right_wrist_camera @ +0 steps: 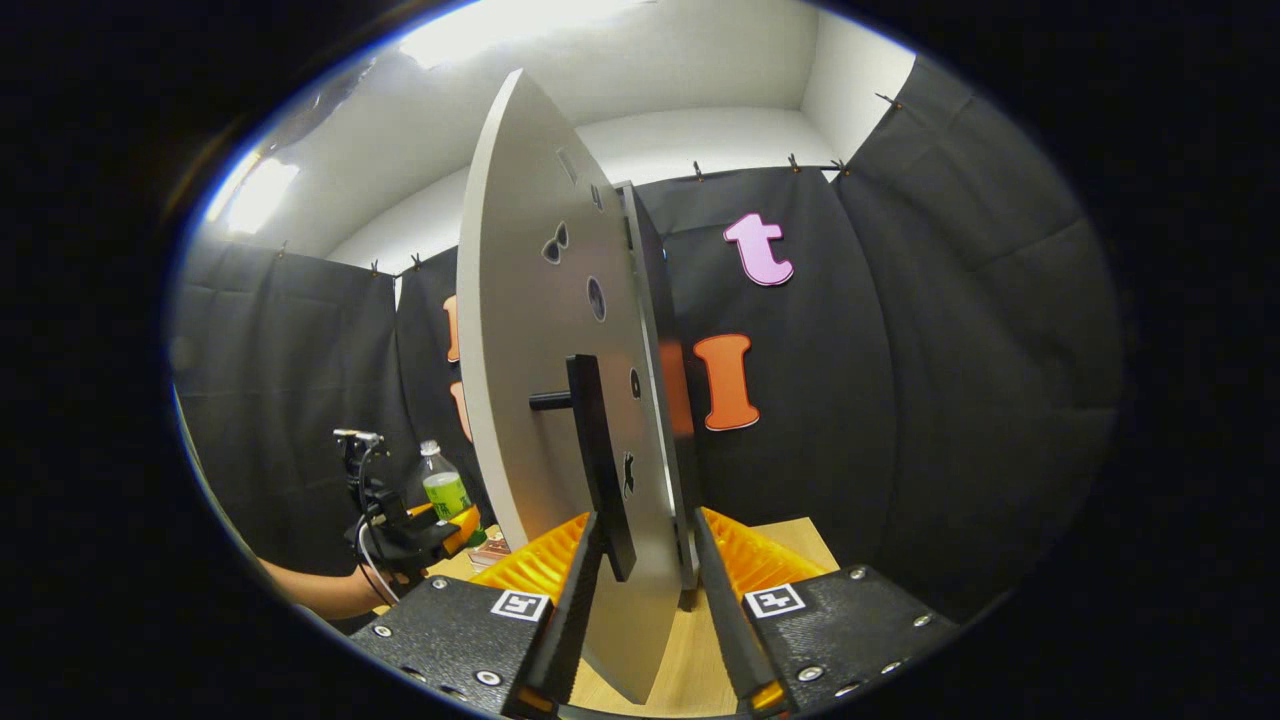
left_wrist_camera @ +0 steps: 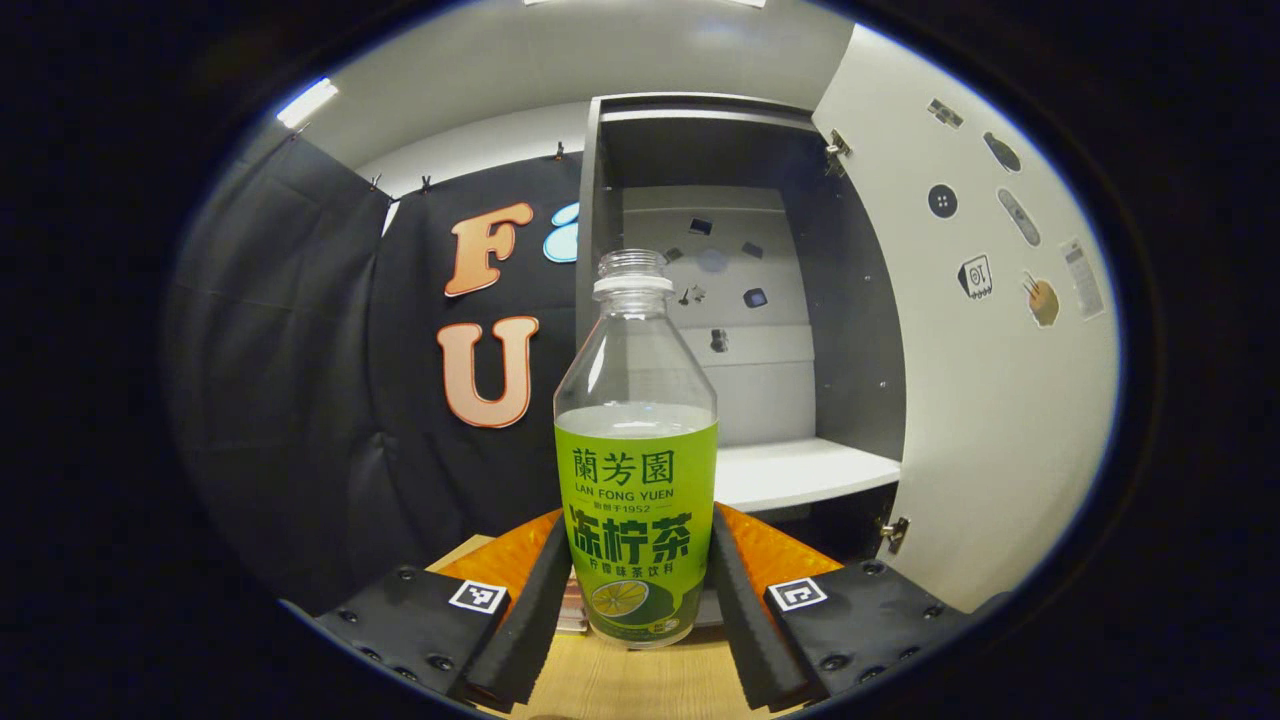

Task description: Open the cabinet door with the right hand, grasp the bottle in the cabinet with the left hand and place it on the coaster, then close the cabinet door with the right hand.

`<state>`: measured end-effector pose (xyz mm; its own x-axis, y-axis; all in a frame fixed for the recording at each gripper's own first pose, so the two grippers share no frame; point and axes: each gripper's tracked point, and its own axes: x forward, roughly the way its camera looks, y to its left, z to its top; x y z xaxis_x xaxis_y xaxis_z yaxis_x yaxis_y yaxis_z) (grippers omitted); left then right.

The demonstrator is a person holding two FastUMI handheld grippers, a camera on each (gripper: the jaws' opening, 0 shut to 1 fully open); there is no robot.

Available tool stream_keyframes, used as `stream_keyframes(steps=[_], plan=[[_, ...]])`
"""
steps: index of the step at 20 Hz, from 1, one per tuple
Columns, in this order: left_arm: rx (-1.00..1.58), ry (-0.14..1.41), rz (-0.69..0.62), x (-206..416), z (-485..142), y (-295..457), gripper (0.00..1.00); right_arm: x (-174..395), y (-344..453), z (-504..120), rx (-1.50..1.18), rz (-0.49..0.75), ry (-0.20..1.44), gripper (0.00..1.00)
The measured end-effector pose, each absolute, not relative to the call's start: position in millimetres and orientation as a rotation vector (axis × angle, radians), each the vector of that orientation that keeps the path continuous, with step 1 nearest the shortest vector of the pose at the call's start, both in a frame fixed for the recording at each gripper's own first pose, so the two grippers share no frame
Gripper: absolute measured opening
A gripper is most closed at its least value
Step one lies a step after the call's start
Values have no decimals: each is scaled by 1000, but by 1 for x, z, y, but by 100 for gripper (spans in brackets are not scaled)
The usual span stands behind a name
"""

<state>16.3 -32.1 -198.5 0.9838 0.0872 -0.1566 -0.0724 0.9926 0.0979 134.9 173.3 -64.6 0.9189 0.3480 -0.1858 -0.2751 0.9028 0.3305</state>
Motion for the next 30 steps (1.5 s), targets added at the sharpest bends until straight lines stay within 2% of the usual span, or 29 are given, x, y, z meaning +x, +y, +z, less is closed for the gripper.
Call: stream_keyframes(steps=[2, 3, 5, 10, 18, 23, 30], plan=[[82, 206, 101, -2, -225, -22, 80, 134, 172, -65, 309, 335, 241, 62], [78, 216, 114, -11, -234, -17, 81, 135, 170, -65, 310, 335, 239, 59], [76, 227, 155, -28, -250, -4, 80, 136, 170, -67, 300, 338, 236, 65], [99, 264, 229, -59, -292, 10, 80, 138, 168, -67, 288, 348, 231, 67], [126, 302, 232, -90, -358, 18, 82, 148, 163, -66, 228, 282, 247, 92], [113, 312, 274, -95, -384, 41, 78, 152, 164, -64, 224, 252, 239, 90], [69, 364, 337, -106, -426, 67, 80, 158, 164, -63, 231, 219, 236, 92]])
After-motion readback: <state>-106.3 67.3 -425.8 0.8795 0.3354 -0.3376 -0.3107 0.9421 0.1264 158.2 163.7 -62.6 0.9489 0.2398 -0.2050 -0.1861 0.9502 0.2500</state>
